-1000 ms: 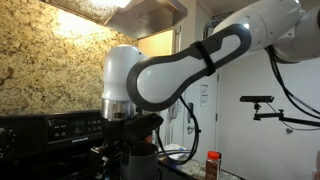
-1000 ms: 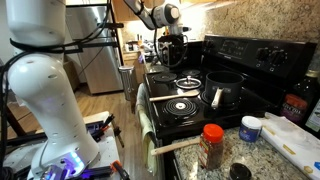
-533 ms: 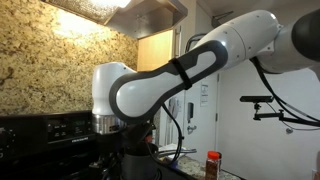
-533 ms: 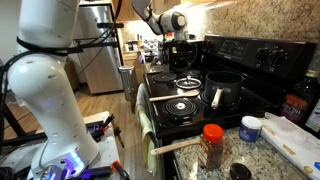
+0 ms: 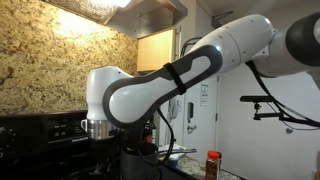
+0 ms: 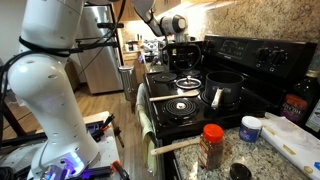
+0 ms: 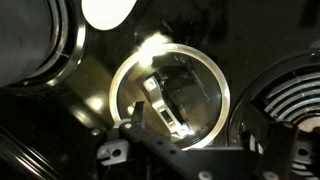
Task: Remove the cooking stick from the grey pot then get the lid and cover the grey pot
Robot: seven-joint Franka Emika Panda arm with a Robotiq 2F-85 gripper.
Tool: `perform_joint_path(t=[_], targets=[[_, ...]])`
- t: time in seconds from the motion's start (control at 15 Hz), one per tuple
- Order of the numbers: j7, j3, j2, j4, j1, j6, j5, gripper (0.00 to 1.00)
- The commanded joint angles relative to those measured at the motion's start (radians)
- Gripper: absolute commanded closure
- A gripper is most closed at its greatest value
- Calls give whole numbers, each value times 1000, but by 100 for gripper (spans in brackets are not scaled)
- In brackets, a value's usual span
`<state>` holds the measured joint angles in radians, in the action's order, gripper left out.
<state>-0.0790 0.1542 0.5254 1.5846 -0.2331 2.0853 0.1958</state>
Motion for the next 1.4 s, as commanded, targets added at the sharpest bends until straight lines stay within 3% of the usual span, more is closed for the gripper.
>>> perform_joint_path(t=[0.0,0.6,1.07,1.13,1.2,1.33], targets=[[-202,23,110,-137,12,-61,-3,0],[-619,20,312,-388,20,-217,73,0],[-732,29,375,-472,14,-182,37,0],[-727,29,375,-475,15,-182,32,25],[-721,27,375,-476,15,-179,30,26],[-722,28,374,-477,17,-181,24,40]])
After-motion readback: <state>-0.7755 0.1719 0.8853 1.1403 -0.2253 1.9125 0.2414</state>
